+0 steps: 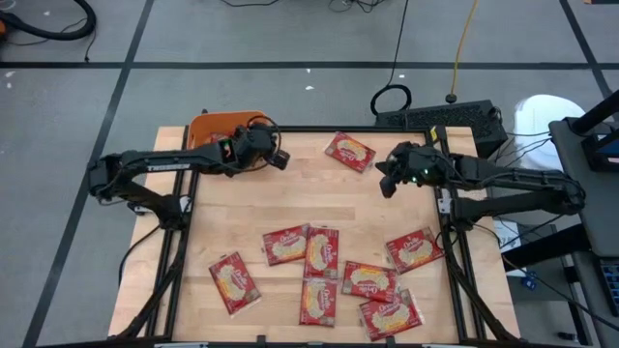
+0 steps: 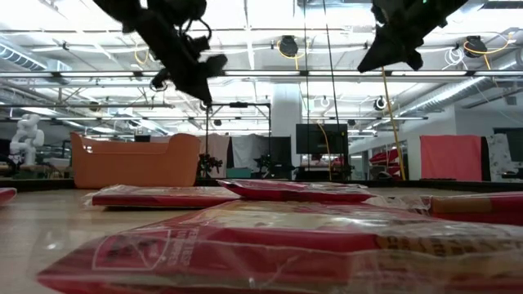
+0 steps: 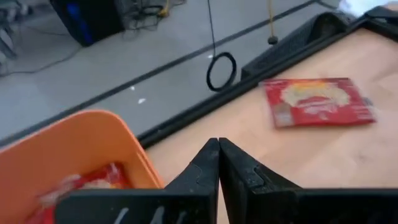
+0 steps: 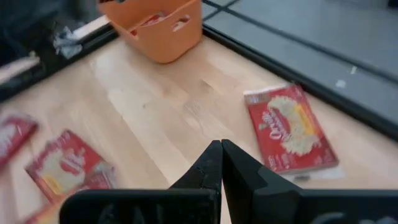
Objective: Sort popcorn bags into baskets
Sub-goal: Stack the red popcorn bag on top of the red popcorn bag in the orange bin
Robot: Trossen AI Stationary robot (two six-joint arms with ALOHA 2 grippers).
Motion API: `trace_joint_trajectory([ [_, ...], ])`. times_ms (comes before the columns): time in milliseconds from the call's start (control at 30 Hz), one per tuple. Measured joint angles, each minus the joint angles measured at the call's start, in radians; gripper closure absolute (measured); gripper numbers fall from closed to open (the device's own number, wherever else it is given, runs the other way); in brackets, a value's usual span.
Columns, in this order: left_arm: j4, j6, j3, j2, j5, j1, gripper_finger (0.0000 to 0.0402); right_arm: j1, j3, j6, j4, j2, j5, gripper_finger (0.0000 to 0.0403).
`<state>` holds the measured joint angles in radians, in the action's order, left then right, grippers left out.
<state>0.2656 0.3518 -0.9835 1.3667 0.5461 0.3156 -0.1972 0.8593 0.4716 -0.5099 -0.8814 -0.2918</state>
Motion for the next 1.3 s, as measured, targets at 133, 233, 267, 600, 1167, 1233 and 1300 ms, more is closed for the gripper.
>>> trace_joint_trajectory([
  [133,0.144,0.101,-0.085,-0.032,-0.048,-0.051,0.0392,-0.139,0.0,0.043,0.049,-0.05,0.187,0.0403],
  [233,0.258,0.222,-0.153,-0.052,-0.059,-0.093,0.0392,-0.23,0.0,0.045,0.104,-0.112,0.341,0.0403],
  [267,0.297,0.267,-0.174,-0.059,-0.059,-0.105,0.0392,-0.255,0.006,0.046,0.115,-0.135,0.374,0.0403],
  [600,0.491,0.427,-0.234,-0.192,-0.209,-0.127,0.0392,-0.427,0.217,0.163,-0.042,-0.411,0.396,0.0382],
  [1167,0.607,0.203,-0.236,-0.354,-0.178,0.035,0.0392,-0.584,0.308,0.169,-0.152,-0.632,0.458,0.0237],
  [1233,0.608,0.173,-0.235,-0.352,-0.179,0.06,0.0392,-0.608,0.299,0.152,-0.152,-0.654,0.477,0.0226],
  [1300,0.607,0.165,-0.235,-0.348,-0.179,0.083,0.0392,-0.627,0.293,0.144,-0.145,-0.671,0.476,0.0217],
])
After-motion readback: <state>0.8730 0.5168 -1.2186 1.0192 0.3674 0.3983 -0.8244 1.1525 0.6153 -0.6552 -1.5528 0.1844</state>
